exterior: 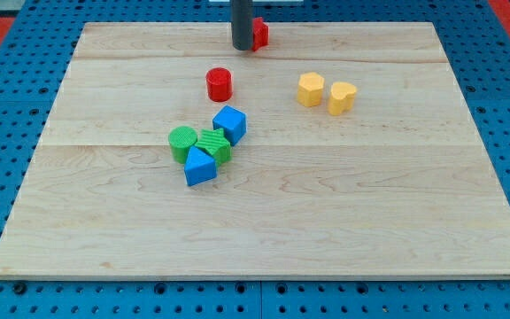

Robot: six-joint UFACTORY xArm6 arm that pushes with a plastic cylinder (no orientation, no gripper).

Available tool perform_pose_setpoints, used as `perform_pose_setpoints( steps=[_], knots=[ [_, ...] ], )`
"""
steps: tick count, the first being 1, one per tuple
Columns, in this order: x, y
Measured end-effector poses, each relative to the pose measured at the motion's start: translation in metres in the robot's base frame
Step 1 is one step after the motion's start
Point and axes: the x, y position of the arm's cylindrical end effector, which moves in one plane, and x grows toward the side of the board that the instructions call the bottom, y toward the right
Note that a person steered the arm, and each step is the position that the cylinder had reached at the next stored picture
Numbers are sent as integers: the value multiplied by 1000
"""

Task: Push red circle into the blocks

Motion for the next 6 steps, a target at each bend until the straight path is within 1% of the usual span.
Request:
perform_pose_setpoints(
  steps=[1,5,6],
  knots=[
    [32,11],
    [39,19],
    [56,19]
  ],
)
